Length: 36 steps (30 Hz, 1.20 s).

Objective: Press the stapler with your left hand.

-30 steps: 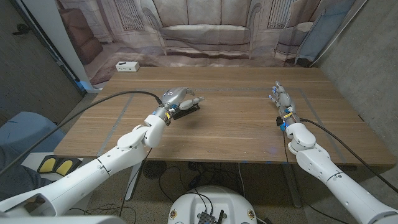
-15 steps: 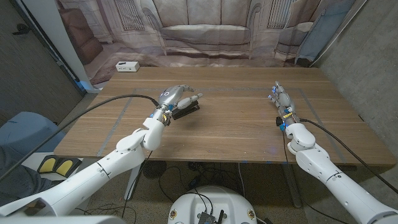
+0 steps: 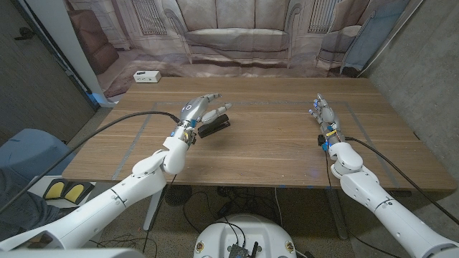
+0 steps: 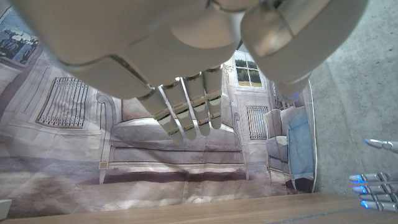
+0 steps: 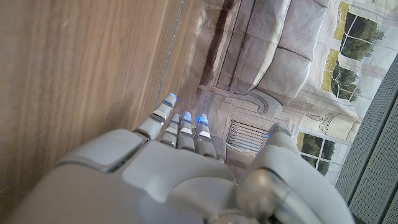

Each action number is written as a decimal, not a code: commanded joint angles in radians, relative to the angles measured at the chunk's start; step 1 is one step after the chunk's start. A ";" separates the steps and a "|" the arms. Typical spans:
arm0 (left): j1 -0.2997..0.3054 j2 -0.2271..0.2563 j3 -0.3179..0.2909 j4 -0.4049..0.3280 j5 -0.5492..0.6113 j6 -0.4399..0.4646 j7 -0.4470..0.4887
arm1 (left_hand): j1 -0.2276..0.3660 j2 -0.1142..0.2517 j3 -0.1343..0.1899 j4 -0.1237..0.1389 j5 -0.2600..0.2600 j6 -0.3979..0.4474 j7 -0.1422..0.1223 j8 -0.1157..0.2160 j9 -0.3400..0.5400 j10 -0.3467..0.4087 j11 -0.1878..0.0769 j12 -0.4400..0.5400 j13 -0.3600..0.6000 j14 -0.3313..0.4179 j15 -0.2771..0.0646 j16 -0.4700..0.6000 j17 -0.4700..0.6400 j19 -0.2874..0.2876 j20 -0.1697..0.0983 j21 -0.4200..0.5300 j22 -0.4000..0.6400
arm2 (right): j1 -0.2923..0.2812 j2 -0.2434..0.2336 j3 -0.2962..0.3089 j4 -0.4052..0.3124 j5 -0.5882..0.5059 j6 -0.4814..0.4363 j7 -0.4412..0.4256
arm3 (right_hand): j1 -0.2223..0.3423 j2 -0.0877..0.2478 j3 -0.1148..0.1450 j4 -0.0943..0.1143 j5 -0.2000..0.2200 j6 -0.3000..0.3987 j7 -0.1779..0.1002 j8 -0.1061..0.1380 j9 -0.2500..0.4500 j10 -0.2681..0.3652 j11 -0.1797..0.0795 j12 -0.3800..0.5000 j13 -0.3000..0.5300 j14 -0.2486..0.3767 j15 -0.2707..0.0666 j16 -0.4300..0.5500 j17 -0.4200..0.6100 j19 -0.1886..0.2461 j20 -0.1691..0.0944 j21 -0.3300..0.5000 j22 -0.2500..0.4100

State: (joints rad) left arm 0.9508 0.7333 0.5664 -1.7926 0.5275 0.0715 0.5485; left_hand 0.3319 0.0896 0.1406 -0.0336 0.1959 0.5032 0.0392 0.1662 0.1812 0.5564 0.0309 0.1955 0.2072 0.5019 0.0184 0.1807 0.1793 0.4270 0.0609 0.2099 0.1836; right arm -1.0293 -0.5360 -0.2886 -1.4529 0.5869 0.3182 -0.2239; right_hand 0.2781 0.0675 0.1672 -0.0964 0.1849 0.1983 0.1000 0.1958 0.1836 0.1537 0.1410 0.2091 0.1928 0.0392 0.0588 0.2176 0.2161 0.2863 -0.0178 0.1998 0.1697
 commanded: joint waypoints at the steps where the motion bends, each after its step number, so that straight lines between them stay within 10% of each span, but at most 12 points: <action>1: 0.009 -0.012 -0.050 0.039 -0.188 -0.164 -0.047 | -0.002 -0.003 0.002 -0.005 -0.003 -0.005 0.010 0.008 0.004 -0.011 0.008 -0.003 0.001 -0.011 0.001 -0.003 0.003 -0.005 0.004 -0.007 0.004 | -0.011 0.001 0.005 -0.002 -0.001 0.017 0.003 | 0.002 0.008 0.001 -0.008 0.000 0.004 -0.004 -0.002 0.003 0.010 -0.001 -0.001 0.005 0.008 0.005 -0.002 0.001 0.006 -0.001 0.003 0.003; 36: -0.011 -0.069 -0.138 0.168 -0.630 -0.410 -0.335 | -0.028 -0.017 -0.014 0.000 -0.005 -0.062 0.035 0.010 0.003 -0.084 0.040 -0.008 0.001 -0.088 0.034 -0.006 0.004 -0.070 0.005 -0.019 0.004 | -0.026 -0.010 0.010 -0.010 -0.017 0.060 0.023 | 0.003 0.009 0.001 -0.012 0.000 0.014 -0.011 0.002 0.003 0.027 -0.007 0.002 0.004 0.038 -0.004 0.006 0.001 0.041 -0.010 0.011 0.003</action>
State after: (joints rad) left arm 0.9541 0.6837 0.4449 -1.6663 0.0131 -0.2868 0.2960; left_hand 0.3146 0.0724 0.1297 -0.0356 0.1920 0.4495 0.0714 0.1743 0.1813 0.4807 0.0709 0.1877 0.2069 0.4210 0.0533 0.1807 0.1793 0.3638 0.0623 0.1956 0.1835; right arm -1.0489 -0.5411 -0.2817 -1.4523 0.5785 0.3652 -0.2017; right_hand 0.2781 0.0674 0.1661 -0.1033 0.1849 0.2038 0.0944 0.1958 0.1836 0.1698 0.1321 0.2091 0.1928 0.0662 0.0535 0.2176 0.2136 0.3167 -0.0265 0.2042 0.1697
